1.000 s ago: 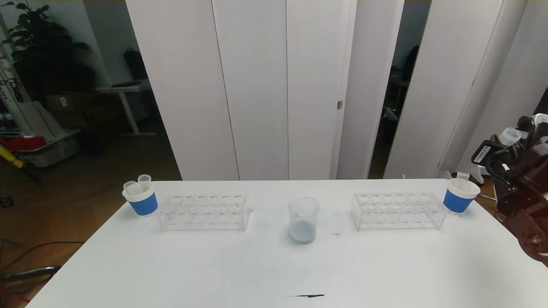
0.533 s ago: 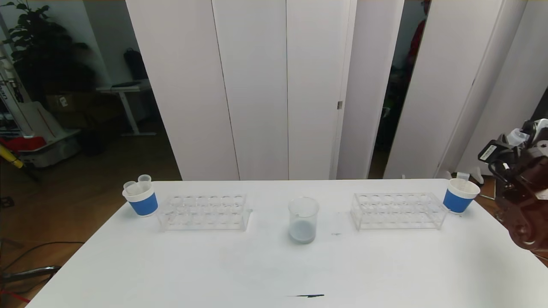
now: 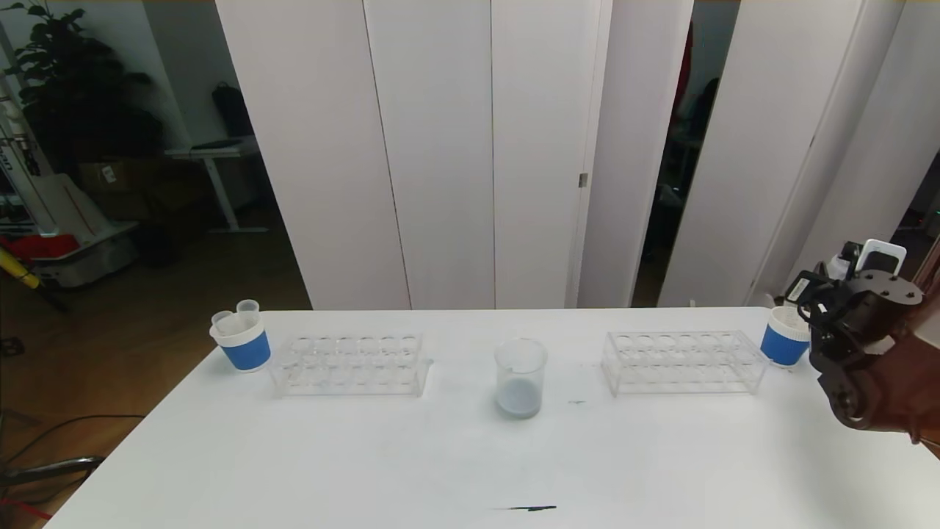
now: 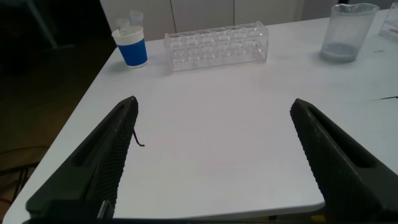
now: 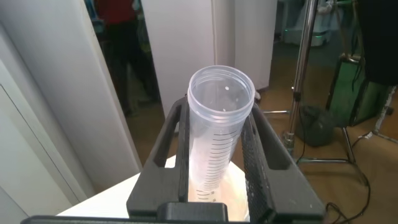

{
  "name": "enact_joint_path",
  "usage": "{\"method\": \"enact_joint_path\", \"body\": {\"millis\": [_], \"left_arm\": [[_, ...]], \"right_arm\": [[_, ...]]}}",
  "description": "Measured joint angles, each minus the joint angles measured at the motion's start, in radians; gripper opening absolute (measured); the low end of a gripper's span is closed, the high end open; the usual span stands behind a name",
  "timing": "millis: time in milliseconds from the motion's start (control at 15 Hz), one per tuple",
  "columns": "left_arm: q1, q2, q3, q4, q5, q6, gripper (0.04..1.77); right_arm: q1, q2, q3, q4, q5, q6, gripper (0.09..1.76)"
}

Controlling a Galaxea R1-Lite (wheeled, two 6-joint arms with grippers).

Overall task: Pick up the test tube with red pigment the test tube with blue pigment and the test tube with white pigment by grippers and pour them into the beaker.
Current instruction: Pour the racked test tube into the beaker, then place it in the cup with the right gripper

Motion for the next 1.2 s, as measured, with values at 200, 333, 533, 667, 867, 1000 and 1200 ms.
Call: {"method": "enact_joint_path", "body": {"millis": [200,333,533,667,867,1000,1200], "left_arm": [[0.0,0.0,0.0,0.0,0.0,0.0,1.75],[0.0,0.0,0.0,0.0,0.0,0.0,1.75],[0.0,0.0,0.0,0.0,0.0,0.0,1.75],[0.0,0.0,0.0,0.0,0.0,0.0,1.75],[0.0,0.0,0.0,0.0,0.0,0.0,1.75],[0.0,0.0,0.0,0.0,0.0,0.0,1.75],[0.0,0.0,0.0,0.0,0.0,0.0,1.75]], "right_arm": [[0.002,0.044,0.006,0.0,-0.003,0.01,0.57],[0.001,0.065,0.008,0.001,-0.005,0.02,0.57],[-0.002,0.079,0.008,0.0,-0.005,0.02,0.57],[-0.005,0.082,0.007,0.0,-0.005,0.02,0.57],[-0.01,0.089,0.003,0.0,-0.003,0.02,0.57],[-0.011,0.093,0.001,0.0,-0.003,0.019,0.57],[-0.013,0.097,0.001,0.003,0.001,0.019,0.71]]}}
